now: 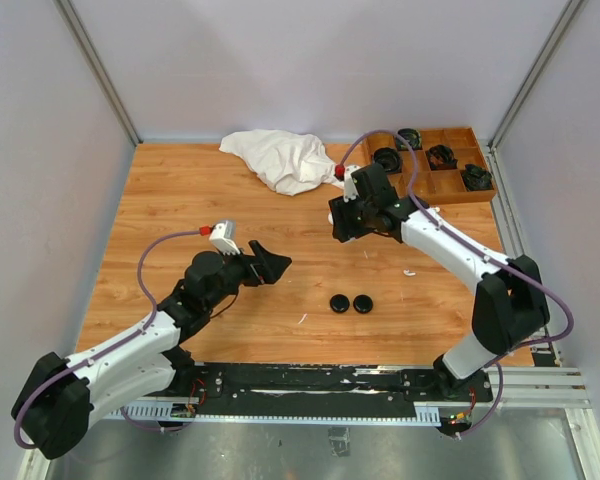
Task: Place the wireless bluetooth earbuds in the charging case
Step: Pick up the charging case at the center of the board.
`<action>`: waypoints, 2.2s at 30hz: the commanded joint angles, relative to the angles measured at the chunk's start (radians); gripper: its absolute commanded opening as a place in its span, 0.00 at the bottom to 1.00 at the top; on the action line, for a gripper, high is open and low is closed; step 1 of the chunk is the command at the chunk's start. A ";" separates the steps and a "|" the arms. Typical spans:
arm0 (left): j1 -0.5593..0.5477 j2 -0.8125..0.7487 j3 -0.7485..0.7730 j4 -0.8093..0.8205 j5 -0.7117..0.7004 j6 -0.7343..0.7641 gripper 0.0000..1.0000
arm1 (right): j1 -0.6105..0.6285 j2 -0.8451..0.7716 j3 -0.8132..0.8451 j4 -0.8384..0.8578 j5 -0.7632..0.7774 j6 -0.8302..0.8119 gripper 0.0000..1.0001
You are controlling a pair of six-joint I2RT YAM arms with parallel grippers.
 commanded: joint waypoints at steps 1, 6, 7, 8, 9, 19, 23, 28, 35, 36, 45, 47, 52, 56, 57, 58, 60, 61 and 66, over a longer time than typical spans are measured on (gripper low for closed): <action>-0.007 0.013 0.029 0.101 0.019 0.052 0.99 | 0.066 -0.086 -0.051 0.136 0.038 0.134 0.53; -0.059 0.026 0.015 0.215 -0.003 0.084 0.98 | 0.145 -0.182 -0.140 0.260 0.063 0.215 0.53; -0.077 0.035 0.014 0.235 -0.011 0.094 0.98 | 0.157 -0.196 -0.156 0.278 0.061 0.230 0.53; -0.085 0.040 0.012 0.256 -0.017 0.103 0.97 | 0.168 -0.209 -0.171 0.297 0.060 0.246 0.53; -0.097 0.049 0.012 0.278 -0.020 0.114 0.97 | 0.180 -0.222 -0.185 0.314 0.061 0.262 0.53; -0.171 0.137 0.022 0.447 -0.032 0.214 0.89 | 0.232 -0.360 -0.319 0.473 0.070 0.416 0.53; -0.188 0.170 0.020 0.514 -0.036 0.226 0.85 | 0.253 -0.394 -0.358 0.524 0.076 0.462 0.52; -0.215 0.224 0.006 0.634 -0.050 0.226 0.77 | 0.288 -0.432 -0.418 0.595 0.114 0.514 0.52; -0.232 0.279 0.008 0.734 -0.080 0.241 0.67 | 0.308 -0.459 -0.442 0.614 0.149 0.527 0.53; -0.232 0.286 0.010 0.743 -0.081 0.241 0.66 | 0.309 -0.461 -0.445 0.616 0.149 0.530 0.53; -0.237 0.353 0.008 0.828 -0.095 0.240 0.55 | 0.331 -0.458 -0.458 0.640 0.154 0.562 0.53; -0.237 0.364 0.007 0.847 -0.096 0.241 0.51 | 0.335 -0.454 -0.462 0.645 0.152 0.568 0.53; -0.238 0.390 0.010 0.880 -0.092 0.240 0.39 | 0.343 -0.443 -0.466 0.660 0.138 0.579 0.53; -0.237 0.387 -0.001 0.895 -0.096 0.253 0.23 | 0.342 -0.452 -0.469 0.656 0.146 0.556 0.56; -0.237 0.385 -0.004 0.898 -0.089 0.262 0.20 | 0.342 -0.455 -0.471 0.663 0.139 0.543 0.58; -0.237 0.385 -0.008 0.903 -0.079 0.274 0.17 | 0.340 -0.459 -0.471 0.672 0.131 0.525 0.59; -0.237 0.383 -0.018 0.907 -0.051 0.297 0.11 | 0.337 -0.464 -0.471 0.693 0.100 0.475 0.64; -0.237 0.381 -0.022 0.907 -0.037 0.309 0.09 | 0.333 -0.465 -0.465 0.695 0.082 0.445 0.65; -0.218 0.359 -0.046 0.903 0.039 0.332 0.04 | 0.273 -0.503 -0.460 0.699 -0.058 0.285 0.74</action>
